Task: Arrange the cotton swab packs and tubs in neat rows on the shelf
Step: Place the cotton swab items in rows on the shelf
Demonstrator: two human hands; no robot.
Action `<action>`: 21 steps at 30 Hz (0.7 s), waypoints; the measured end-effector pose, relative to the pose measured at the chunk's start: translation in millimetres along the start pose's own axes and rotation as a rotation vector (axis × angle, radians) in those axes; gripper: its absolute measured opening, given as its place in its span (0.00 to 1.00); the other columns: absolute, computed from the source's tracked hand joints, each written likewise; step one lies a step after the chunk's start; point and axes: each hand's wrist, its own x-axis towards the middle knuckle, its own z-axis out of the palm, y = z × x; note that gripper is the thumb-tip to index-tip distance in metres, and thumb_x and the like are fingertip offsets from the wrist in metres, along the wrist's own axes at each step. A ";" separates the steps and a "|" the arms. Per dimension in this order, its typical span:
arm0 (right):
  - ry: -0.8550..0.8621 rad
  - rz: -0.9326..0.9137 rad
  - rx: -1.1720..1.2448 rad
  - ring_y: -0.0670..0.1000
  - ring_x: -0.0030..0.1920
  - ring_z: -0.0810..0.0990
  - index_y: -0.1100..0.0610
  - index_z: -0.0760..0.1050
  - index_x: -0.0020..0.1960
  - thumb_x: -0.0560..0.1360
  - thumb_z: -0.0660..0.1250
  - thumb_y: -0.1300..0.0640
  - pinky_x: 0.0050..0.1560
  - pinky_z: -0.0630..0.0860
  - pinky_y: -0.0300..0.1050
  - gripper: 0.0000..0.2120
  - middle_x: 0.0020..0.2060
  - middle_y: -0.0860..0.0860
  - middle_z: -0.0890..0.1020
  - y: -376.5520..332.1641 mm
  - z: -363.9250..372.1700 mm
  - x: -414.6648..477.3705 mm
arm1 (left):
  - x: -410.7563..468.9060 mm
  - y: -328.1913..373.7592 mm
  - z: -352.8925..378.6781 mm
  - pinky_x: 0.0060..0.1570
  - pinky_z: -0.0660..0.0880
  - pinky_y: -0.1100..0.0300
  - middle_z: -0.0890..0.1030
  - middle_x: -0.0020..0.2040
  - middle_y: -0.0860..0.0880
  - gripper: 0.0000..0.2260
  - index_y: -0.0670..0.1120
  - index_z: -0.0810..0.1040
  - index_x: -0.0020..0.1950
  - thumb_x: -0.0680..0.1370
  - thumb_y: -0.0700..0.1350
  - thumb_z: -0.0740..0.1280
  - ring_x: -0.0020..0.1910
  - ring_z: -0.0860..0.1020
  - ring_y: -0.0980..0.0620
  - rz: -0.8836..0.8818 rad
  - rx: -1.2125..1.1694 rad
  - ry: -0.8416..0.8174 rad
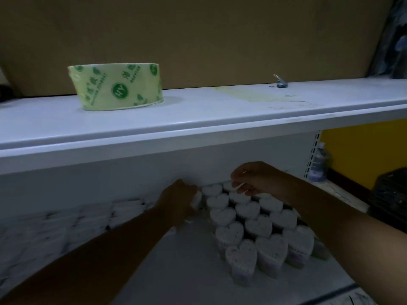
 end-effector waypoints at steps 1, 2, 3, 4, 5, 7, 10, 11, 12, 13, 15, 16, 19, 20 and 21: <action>-0.002 -0.009 -0.015 0.50 0.40 0.81 0.56 0.78 0.46 0.75 0.68 0.56 0.40 0.78 0.38 0.04 0.42 0.53 0.83 2.0 -1.8 -0.8 | 1.6 0.9 2.7 0.63 0.66 0.55 0.69 0.65 0.44 0.27 0.48 0.67 0.70 0.73 0.52 0.69 0.66 0.68 0.44 -0.002 0.014 -0.006; -0.005 -0.015 -0.023 0.50 0.40 0.81 0.56 0.78 0.46 0.75 0.68 0.56 0.39 0.78 0.37 0.04 0.42 0.53 0.83 4.0 -3.4 -1.5 | 3.8 1.0 5.9 0.63 0.65 0.55 0.69 0.66 0.44 0.27 0.48 0.66 0.70 0.73 0.52 0.69 0.67 0.67 0.45 -0.009 0.019 0.000; -0.009 -0.018 -0.029 0.49 0.39 0.81 0.56 0.78 0.46 0.75 0.68 0.56 0.39 0.78 0.37 0.04 0.42 0.53 0.83 6.4 -5.0 -2.1 | 6.0 1.6 8.1 0.64 0.65 0.55 0.69 0.67 0.45 0.27 0.47 0.66 0.70 0.74 0.53 0.69 0.68 0.66 0.45 -0.009 0.033 -0.006; -0.015 -0.017 -0.032 0.49 0.39 0.81 0.56 0.78 0.46 0.75 0.68 0.56 0.39 0.78 0.37 0.04 0.42 0.52 0.83 8.5 -6.1 -2.8 | 7.2 2.9 8.2 0.64 0.65 0.54 0.68 0.68 0.44 0.27 0.46 0.66 0.70 0.74 0.53 0.68 0.68 0.65 0.45 -0.009 0.054 -0.011; -0.018 -0.016 -0.039 0.49 0.40 0.81 0.57 0.78 0.47 0.75 0.68 0.55 0.40 0.78 0.37 0.05 0.42 0.52 0.83 11.0 -7.2 -2.7 | 8.4 4.1 7.7 0.64 0.65 0.54 0.68 0.68 0.44 0.26 0.45 0.66 0.69 0.74 0.53 0.68 0.68 0.66 0.45 -0.011 0.083 -0.017; -0.022 -0.007 -0.053 0.48 0.40 0.81 0.57 0.78 0.48 0.75 0.68 0.55 0.40 0.78 0.37 0.06 0.42 0.52 0.83 14.9 -8.3 -2.3 | 11.8 4.3 7.7 0.62 0.67 0.52 0.69 0.66 0.44 0.24 0.44 0.68 0.66 0.73 0.52 0.68 0.67 0.68 0.44 -0.025 0.121 -0.018; -0.017 -0.015 -0.060 0.46 0.36 0.80 0.55 0.78 0.47 0.76 0.67 0.55 0.34 0.76 0.33 0.04 0.42 0.51 0.83 18.2 -9.8 -3.3 | 9.1 9.0 0.2 0.55 0.73 0.54 0.75 0.59 0.42 0.24 0.42 0.74 0.59 0.68 0.52 0.73 0.60 0.74 0.43 0.013 0.163 -0.003; -0.011 -0.025 -0.074 0.45 0.33 0.79 0.55 0.78 0.47 0.76 0.67 0.55 0.31 0.75 0.33 0.04 0.42 0.50 0.83 18.6 -10.4 -4.2 | 9.3 8.4 -0.7 0.46 0.77 0.57 0.79 0.52 0.42 0.26 0.42 0.78 0.52 0.61 0.53 0.78 0.53 0.79 0.44 0.046 0.186 0.020; -0.006 -0.036 -0.086 0.43 0.30 0.79 0.54 0.78 0.46 0.76 0.66 0.55 0.29 0.73 0.31 0.04 0.42 0.49 0.83 18.8 -10.9 -5.0 | 8.4 8.5 -2.3 0.36 0.78 0.60 0.81 0.44 0.43 0.27 0.42 0.80 0.44 0.52 0.54 0.81 0.43 0.81 0.45 0.047 0.206 0.009; -0.003 -0.046 -0.092 0.43 0.28 0.78 0.54 0.78 0.46 0.76 0.66 0.55 0.27 0.71 0.30 0.04 0.42 0.49 0.83 19.4 -11.5 -5.3 | 9.6 7.0 -0.8 0.32 0.77 0.62 0.81 0.40 0.44 0.28 0.43 0.80 0.40 0.47 0.55 0.81 0.39 0.81 0.45 0.050 0.231 0.068; -0.014 -0.058 -0.094 0.45 0.29 0.77 0.55 0.78 0.47 0.77 0.66 0.55 0.26 0.70 0.30 0.04 0.41 0.49 0.83 19.5 -10.8 -6.0 | 8.0 8.5 0.7 0.47 0.76 0.59 0.79 0.53 0.43 0.26 0.42 0.78 0.52 0.61 0.54 0.78 0.54 0.78 0.45 0.021 0.195 0.015; -0.022 -0.066 -0.102 0.46 0.31 0.76 0.56 0.78 0.47 0.76 0.66 0.55 0.26 0.71 0.30 0.04 0.41 0.49 0.83 18.7 -9.8 -6.6 | 6.8 8.4 4.0 0.56 0.72 0.56 0.75 0.60 0.43 0.24 0.42 0.74 0.59 0.68 0.53 0.73 0.62 0.72 0.45 -0.005 0.158 0.004; -0.023 -0.086 -0.132 0.46 0.33 0.77 0.55 0.79 0.46 0.76 0.66 0.55 0.29 0.72 0.33 0.04 0.41 0.48 0.83 14.6 -3.3 -6.7 | -1.2 -1.3 2.9 0.64 0.65 0.56 0.68 0.68 0.46 0.24 0.46 0.69 0.67 0.73 0.51 0.69 0.68 0.65 0.46 -0.059 -0.010 0.040; -0.018 -0.088 -0.133 0.46 0.34 0.77 0.56 0.79 0.47 0.76 0.66 0.55 0.31 0.73 0.34 0.05 0.41 0.48 0.83 11.7 0.9 -6.7 | -7.1 -4.7 -2.3 0.65 0.64 0.57 0.68 0.68 0.46 0.24 0.46 0.70 0.67 0.73 0.49 0.70 0.68 0.65 0.47 -0.071 -0.072 0.048; -0.017 -0.092 -0.137 0.46 0.35 0.78 0.56 0.79 0.48 0.76 0.67 0.55 0.33 0.73 0.35 0.06 0.41 0.49 0.83 7.9 6.1 -6.1 | -13.8 -9.5 -8.9 0.65 0.64 0.58 0.69 0.67 0.45 0.23 0.45 0.71 0.65 0.72 0.48 0.70 0.67 0.66 0.47 -0.077 -0.143 0.061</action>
